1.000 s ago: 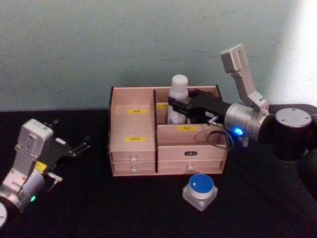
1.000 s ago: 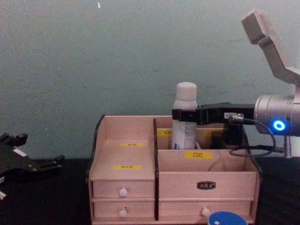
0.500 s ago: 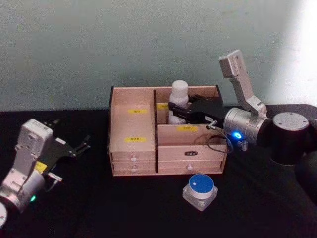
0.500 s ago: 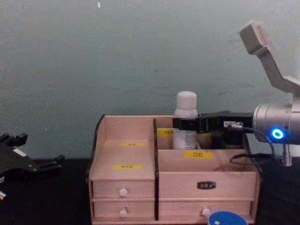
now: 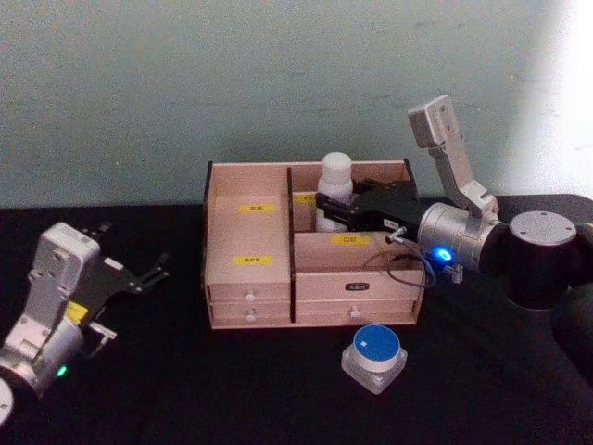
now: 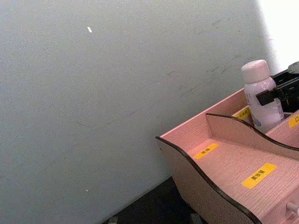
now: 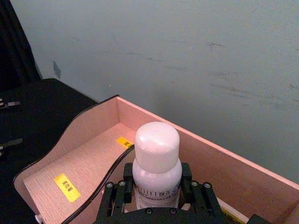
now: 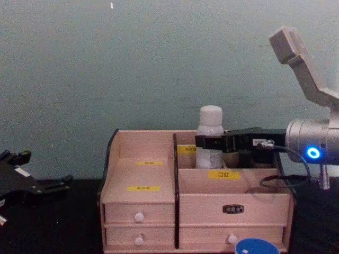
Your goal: Pick up the facial cleanser and watermelon frost from the table and place them into the tiered storage box.
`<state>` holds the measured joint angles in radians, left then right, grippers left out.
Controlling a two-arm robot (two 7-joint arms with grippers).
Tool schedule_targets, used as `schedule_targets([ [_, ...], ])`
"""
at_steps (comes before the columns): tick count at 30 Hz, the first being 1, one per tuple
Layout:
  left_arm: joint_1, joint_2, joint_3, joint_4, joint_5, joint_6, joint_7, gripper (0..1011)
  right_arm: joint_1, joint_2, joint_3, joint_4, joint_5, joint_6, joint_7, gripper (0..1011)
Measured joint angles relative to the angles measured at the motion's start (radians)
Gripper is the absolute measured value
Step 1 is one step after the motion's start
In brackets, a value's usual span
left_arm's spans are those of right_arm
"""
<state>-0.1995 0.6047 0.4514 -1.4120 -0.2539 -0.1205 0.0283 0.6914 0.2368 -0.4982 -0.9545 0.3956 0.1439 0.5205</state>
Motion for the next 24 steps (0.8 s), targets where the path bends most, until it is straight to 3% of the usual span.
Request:
schedule_targets([
  [4, 0.0, 0.0, 0.0, 0.0, 0.0, 0.0, 0.0, 1001, 0.0, 0.0, 0.0, 0.0, 0.001, 0.0, 0.0, 629],
  [10, 0.0, 0.0, 0.0, 0.0, 0.0, 0.0, 0.0, 1001, 0.0, 0.0, 0.0, 0.0, 0.002, 0.0, 0.0, 842],
  [16, 0.0, 0.0, 0.0, 0.0, 0.0, 0.0, 0.0, 1001, 0.0, 0.0, 0.0, 0.0, 0.002, 0.0, 0.001, 985],
  [24, 0.0, 0.0, 0.0, 0.0, 0.0, 0.0, 0.0, 1001, 0.0, 0.0, 0.0, 0.0, 0.003, 0.001, 0.001, 1002],
])
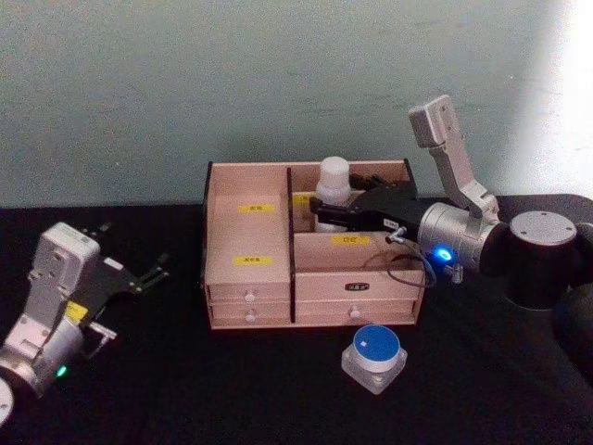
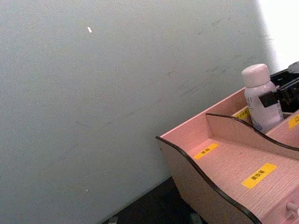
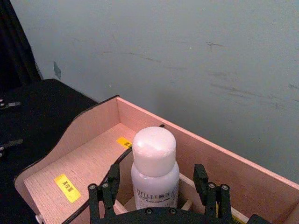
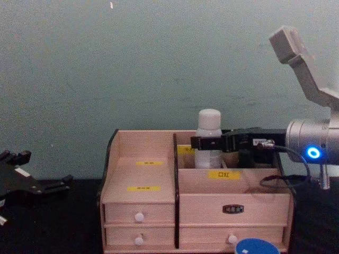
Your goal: Pick up the facial cleanser and watermelon frost from the table and place them into the tiered storage box.
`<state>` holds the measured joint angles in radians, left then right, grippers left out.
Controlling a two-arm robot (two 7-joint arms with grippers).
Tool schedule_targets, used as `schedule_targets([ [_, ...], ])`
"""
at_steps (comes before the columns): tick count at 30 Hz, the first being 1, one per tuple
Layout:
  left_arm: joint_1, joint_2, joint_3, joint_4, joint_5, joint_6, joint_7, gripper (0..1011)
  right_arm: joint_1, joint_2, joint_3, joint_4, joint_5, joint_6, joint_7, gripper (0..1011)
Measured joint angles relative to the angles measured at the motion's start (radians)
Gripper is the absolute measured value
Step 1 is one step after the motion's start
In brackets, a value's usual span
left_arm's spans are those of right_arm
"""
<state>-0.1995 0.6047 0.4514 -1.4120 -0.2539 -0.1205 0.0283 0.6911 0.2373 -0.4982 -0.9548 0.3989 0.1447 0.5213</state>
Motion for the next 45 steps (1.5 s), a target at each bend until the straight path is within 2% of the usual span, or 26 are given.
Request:
schedule_targets([
  [5, 0.0, 0.0, 0.0, 0.0, 0.0, 0.0, 0.0, 1001, -0.004, 0.002, 0.002, -0.008, 0.001, 0.0, 0.001, 1002],
  [13, 0.0, 0.0, 0.0, 0.0, 0.0, 0.0, 0.0, 1001, -0.052, 0.032, 0.027, -0.117, 0.015, 0.0, -0.006, 1002],
  [15, 0.0, 0.0, 0.0, 0.0, 0.0, 0.0, 0.0, 1001, -0.082, 0.055, 0.037, -0.181, 0.025, 0.008, -0.008, 1002],
  [17, 0.0, 0.0, 0.0, 0.0, 0.0, 0.0, 0.0, 1002, -0.1, 0.068, 0.041, -0.213, 0.031, 0.014, -0.007, 1002],
  [21, 0.0, 0.0, 0.0, 0.0, 0.0, 0.0, 0.0, 1001, -0.167, 0.127, 0.049, -0.327, 0.056, 0.04, 0.001, 1003],
  [24, 0.0, 0.0, 0.0, 0.0, 0.0, 0.0, 0.0, 1001, -0.2, 0.156, 0.053, -0.374, 0.069, 0.052, 0.006, 1002],
  [25, 0.0, 0.0, 0.0, 0.0, 0.0, 0.0, 0.0, 1001, -0.223, 0.179, 0.054, -0.406, 0.078, 0.06, 0.01, 1002],
  [26, 0.0, 0.0, 0.0, 0.0, 0.0, 0.0, 0.0, 1001, -0.223, 0.179, 0.054, -0.406, 0.078, 0.06, 0.01, 1002],
  [29, 0.0, 0.0, 0.0, 0.0, 0.0, 0.0, 0.0, 1002, -0.281, 0.235, 0.056, -0.476, 0.094, 0.082, 0.012, 1002],
  [38, 0.0, 0.0, 0.0, 0.0, 0.0, 0.0, 0.0, 1001, -0.372, 0.326, 0.044, -0.564, 0.108, 0.121, -0.001, 1002],
  [45, 0.0, 0.0, 0.0, 0.0, 0.0, 0.0, 0.0, 1001, -0.4, 0.358, 0.018, -0.593, 0.103, 0.152, -0.008, 1002],
])
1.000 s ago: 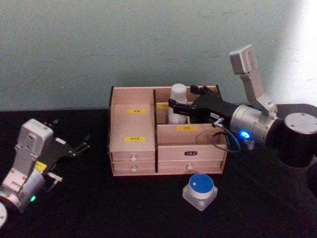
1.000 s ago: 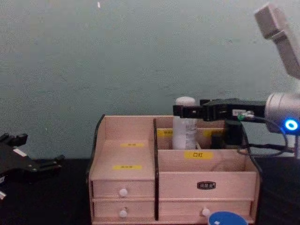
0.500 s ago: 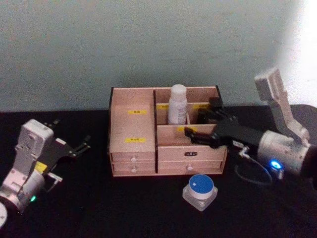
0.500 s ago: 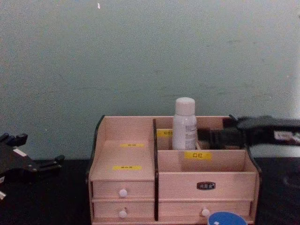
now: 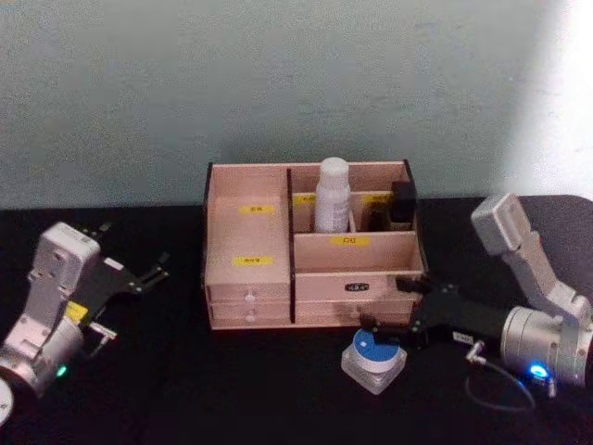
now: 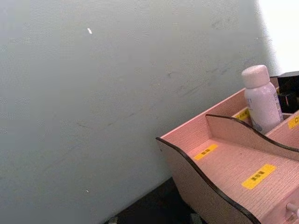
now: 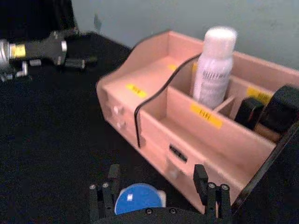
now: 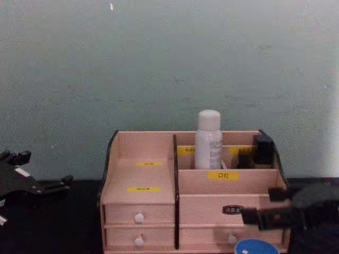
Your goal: Pick up the facial cleanser and watermelon frost from the table and place them into the tiered storage box.
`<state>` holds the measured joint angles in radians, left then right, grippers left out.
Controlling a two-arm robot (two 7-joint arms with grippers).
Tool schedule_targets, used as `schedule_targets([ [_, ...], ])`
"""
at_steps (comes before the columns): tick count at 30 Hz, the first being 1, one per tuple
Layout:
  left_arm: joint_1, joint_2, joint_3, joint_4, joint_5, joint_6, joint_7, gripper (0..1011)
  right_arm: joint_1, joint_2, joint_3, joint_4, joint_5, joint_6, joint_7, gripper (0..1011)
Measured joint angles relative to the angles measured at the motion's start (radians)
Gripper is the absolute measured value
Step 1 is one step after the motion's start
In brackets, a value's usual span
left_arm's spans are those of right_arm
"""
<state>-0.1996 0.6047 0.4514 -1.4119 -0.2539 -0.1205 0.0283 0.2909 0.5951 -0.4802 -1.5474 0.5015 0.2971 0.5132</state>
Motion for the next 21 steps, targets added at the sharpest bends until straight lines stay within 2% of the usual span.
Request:
schedule_targets([
  [9, 0.0, 0.0, 0.0, 0.0, 0.0, 0.0, 0.0, 1001, 0.003, 0.012, -0.043, 0.001, -0.024, 0.065, -0.007, 1003],
  [21, 0.0, 0.0, 0.0, 0.0, 0.0, 0.0, 0.0, 1001, 0.018, 0.002, -0.067, 0.028, -0.035, 0.092, -0.002, 1002],
])
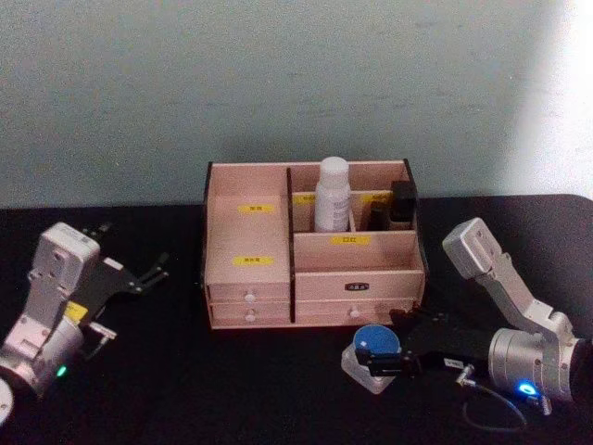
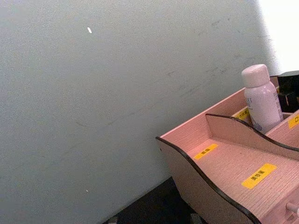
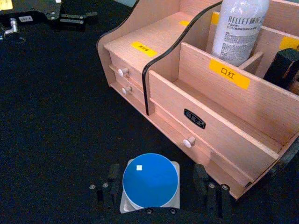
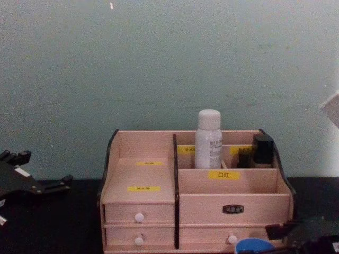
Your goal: Pick up the facial cleanser and watermelon frost from the table and place them into the tiered storage box.
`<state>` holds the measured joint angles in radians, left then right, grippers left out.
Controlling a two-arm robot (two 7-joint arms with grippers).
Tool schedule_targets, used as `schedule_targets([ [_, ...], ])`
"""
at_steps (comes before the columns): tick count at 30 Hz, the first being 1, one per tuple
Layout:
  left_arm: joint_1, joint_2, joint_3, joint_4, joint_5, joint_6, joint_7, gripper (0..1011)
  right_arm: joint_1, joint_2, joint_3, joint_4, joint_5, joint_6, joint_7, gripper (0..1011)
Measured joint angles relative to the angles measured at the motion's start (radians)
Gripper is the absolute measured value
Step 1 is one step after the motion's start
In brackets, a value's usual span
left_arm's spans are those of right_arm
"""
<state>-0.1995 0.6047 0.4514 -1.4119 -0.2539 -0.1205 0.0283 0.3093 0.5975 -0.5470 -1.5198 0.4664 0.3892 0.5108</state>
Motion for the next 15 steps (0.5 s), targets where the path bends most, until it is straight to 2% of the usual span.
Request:
schedule_targets([
  [15, 0.0, 0.0, 0.0, 0.0, 0.0, 0.0, 0.0, 1001, 0.019, 0.002, -0.032, 0.013, -0.044, -0.018, 0.025, 1003],
])
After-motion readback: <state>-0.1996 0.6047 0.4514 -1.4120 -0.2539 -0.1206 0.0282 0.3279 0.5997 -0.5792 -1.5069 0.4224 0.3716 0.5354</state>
